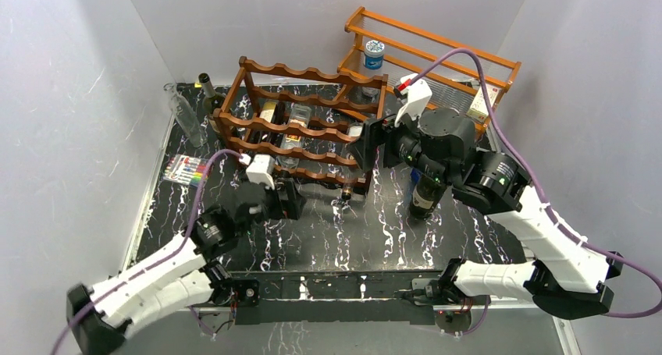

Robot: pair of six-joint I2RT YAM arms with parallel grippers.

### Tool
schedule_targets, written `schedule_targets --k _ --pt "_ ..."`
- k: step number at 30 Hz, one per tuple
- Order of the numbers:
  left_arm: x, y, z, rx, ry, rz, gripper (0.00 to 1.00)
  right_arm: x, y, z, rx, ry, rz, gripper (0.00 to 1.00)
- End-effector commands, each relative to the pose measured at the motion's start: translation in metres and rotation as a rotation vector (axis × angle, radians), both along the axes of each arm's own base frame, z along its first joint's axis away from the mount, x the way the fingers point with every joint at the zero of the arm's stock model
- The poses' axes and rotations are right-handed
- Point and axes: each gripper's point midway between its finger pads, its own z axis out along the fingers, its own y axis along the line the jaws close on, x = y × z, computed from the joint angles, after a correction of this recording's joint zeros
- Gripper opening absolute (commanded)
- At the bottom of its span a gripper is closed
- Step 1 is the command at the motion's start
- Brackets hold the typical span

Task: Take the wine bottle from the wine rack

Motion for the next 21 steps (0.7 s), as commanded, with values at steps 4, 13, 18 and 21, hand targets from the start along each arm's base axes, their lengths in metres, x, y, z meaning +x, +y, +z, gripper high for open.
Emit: schedule_targets --k 4,13,18,21 --pt "0.066 0.036 -0.046 -0.288 0.187 0.149 0.97 -0.003 0.021 -0.001 0.038 0.029 0.06 0.98" --pt "0.099 0.042 -0.069 -0.322 0.101 0.202 0.88 -0.001 0.034 -0.011 0.02 0.047 0.093 0.98" --pt "0.113 0.049 -0.089 -0.256 0.117 0.256 0.83 0.004 0.042 -0.016 -0.003 0.039 0.102 0.98" --pt "0.118 0.061 -0.101 -0.233 0.128 0.33 0.83 0.011 0.046 -0.02 -0.04 0.027 0.097 0.98"
